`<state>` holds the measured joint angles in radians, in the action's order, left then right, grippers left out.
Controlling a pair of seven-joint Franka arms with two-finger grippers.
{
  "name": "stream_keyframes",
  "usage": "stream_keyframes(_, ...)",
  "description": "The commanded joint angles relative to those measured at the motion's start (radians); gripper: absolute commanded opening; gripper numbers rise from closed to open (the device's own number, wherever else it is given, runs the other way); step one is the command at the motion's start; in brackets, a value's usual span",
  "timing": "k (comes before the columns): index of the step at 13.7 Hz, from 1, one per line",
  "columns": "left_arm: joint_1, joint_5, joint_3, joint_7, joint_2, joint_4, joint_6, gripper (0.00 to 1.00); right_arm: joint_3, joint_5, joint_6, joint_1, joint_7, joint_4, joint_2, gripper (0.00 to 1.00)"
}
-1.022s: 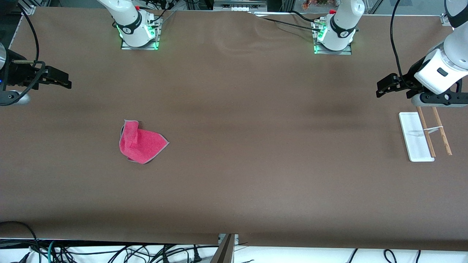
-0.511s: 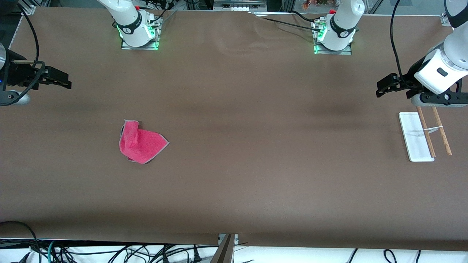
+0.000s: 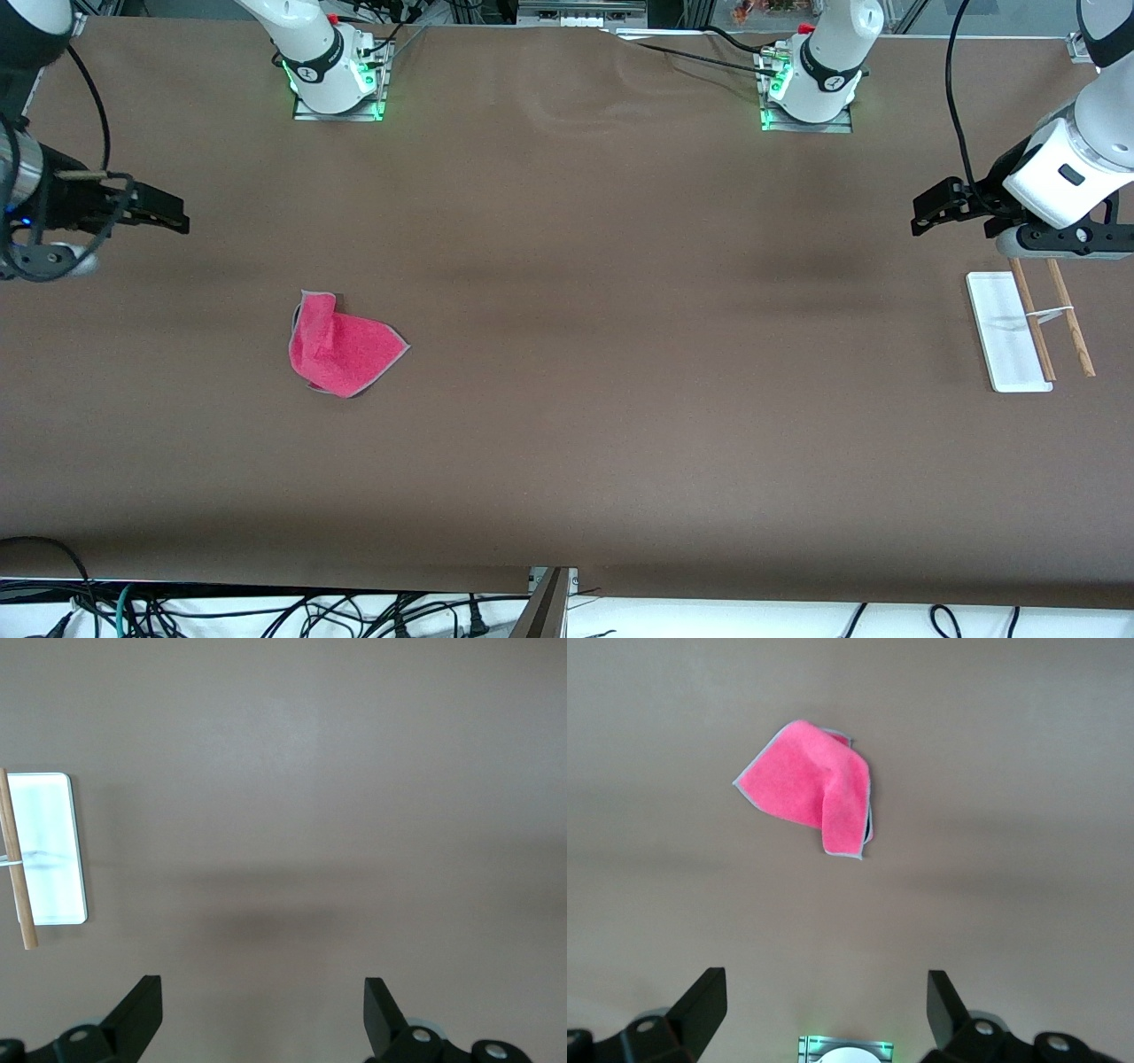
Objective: Pass towel and hang on rack
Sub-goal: 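Reach the right gripper down onto the pink towel's edge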
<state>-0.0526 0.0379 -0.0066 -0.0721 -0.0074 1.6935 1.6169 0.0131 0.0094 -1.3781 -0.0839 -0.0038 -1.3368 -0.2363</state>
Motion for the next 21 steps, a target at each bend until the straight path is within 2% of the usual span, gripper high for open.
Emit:
stream_keyframes(1,0.000,0.008,-0.006,0.014,0.001,-0.021,-0.023,1.00,-0.002,0.015,-0.030,-0.029,0.002,-0.001,-0.037,1.00)
stream_keyframes(4,0.000,0.008,-0.006,0.011,0.000,-0.021,-0.023,1.00,-0.001,0.011,-0.106,-0.129,0.024,-0.002,-0.132,1.00)
stream_keyframes(8,-0.003,0.010,-0.004,0.011,0.000,-0.023,-0.023,1.00,-0.002,0.058,-0.257,-0.166,0.065,-0.005,-0.256,1.00)
stream_keyframes(13,0.002,0.007,-0.004,0.012,0.000,-0.021,-0.031,1.00,0.001,0.038,-0.422,-0.264,0.267,-0.021,-0.374,1.00)
stream_keyframes(15,0.002,0.005,-0.006,0.011,0.000,-0.021,-0.031,1.00,0.001,0.032,-0.523,-0.266,0.275,-0.088,-0.393,1.00)
stream_keyframes(19,-0.004,0.005,-0.007,0.011,0.000,-0.023,-0.031,1.00,0.001,0.031,-0.790,-0.266,0.263,-0.297,-0.396,1.00)
stream_keyframes(21,-0.007,0.005,-0.009,0.003,0.000,-0.023,-0.031,1.00,-0.001,0.031,-0.840,-0.266,0.265,-0.335,-0.402,1.00)
